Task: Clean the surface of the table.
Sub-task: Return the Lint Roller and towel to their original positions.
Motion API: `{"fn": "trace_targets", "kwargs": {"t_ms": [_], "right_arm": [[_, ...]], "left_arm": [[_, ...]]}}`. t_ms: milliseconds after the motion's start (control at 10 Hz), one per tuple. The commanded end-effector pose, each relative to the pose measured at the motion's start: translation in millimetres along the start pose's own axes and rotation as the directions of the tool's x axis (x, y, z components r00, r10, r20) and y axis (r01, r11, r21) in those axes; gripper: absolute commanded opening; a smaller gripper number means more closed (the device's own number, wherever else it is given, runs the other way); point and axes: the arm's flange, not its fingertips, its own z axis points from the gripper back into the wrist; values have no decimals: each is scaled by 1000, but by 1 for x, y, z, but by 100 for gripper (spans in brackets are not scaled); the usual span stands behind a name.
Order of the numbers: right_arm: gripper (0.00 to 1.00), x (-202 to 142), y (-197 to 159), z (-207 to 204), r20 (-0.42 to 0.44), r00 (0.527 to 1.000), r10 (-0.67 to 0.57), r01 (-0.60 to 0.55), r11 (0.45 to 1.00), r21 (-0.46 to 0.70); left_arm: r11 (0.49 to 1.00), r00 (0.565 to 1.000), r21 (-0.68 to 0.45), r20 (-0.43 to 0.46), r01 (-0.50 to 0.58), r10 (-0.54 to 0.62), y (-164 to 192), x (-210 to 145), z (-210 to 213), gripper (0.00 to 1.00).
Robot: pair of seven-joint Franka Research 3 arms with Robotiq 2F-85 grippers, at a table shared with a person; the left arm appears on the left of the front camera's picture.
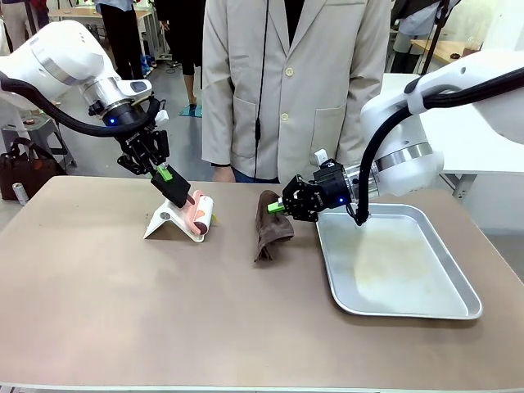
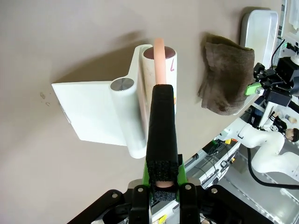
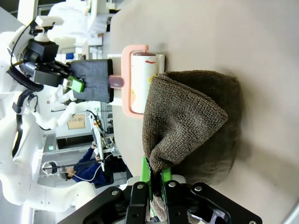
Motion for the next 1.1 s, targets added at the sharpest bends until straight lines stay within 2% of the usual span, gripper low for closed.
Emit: {"fn": "trace_targets", "kwargs": {"t_ms": [0, 1000], "right_arm": [[10, -1, 0, 3, 1, 1000, -24, 24, 999, 26], [10, 0, -2, 6, 8, 1000, -19, 19, 999, 36]], "left_arm": [[1000, 1000, 2, 23, -7, 7, 0, -11, -5, 22], [999, 999, 12, 22, -40, 40, 6, -10, -8, 22]]}}
